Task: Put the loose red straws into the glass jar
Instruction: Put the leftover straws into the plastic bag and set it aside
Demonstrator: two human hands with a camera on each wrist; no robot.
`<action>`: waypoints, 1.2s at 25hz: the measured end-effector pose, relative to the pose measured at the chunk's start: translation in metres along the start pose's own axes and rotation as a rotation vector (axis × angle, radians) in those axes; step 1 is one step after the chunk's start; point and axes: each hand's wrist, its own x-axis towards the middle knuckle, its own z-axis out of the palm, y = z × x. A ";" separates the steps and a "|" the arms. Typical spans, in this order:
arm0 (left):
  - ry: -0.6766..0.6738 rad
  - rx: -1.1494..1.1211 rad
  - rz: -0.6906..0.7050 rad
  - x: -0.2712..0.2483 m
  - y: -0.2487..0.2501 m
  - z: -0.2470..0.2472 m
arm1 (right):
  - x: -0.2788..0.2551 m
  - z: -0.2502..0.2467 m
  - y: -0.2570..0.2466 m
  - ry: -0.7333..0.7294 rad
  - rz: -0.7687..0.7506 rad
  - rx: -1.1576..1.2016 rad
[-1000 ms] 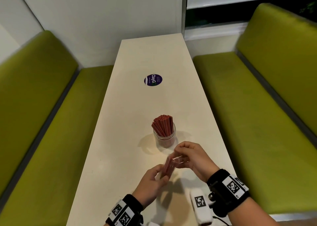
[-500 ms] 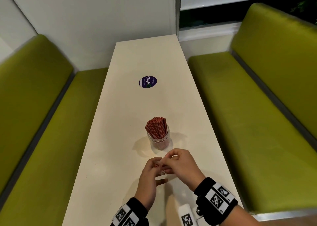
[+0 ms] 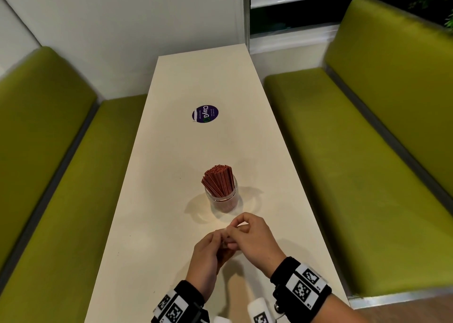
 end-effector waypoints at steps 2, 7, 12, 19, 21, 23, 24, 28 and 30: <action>-0.010 0.002 0.012 0.001 -0.002 -0.002 | 0.003 -0.001 0.000 0.004 -0.001 0.016; 0.034 -0.044 0.007 0.006 0.004 -0.002 | 0.003 -0.009 -0.006 -0.035 -0.154 -0.058; 0.051 -0.288 -0.056 0.006 0.017 -0.012 | 0.019 -0.045 -0.014 0.376 -0.316 -0.491; 0.031 -0.500 -0.105 0.008 0.023 -0.015 | 0.015 -0.058 -0.031 0.121 -0.068 -0.213; 0.030 -0.538 -0.125 0.008 0.023 -0.017 | 0.010 -0.057 -0.038 0.101 -0.101 -0.227; 0.005 -0.598 -0.162 0.008 0.024 -0.018 | 0.004 -0.055 -0.046 0.093 -0.151 -0.248; -0.016 -0.638 -0.184 0.008 0.025 -0.017 | 0.002 -0.053 -0.049 0.092 -0.186 -0.271; -0.052 -0.741 -0.197 0.008 0.026 -0.014 | -0.014 -0.046 -0.065 0.117 -0.366 -0.407; -0.027 -0.763 -0.190 0.011 0.025 -0.014 | -0.018 -0.042 -0.072 0.116 -0.441 -0.418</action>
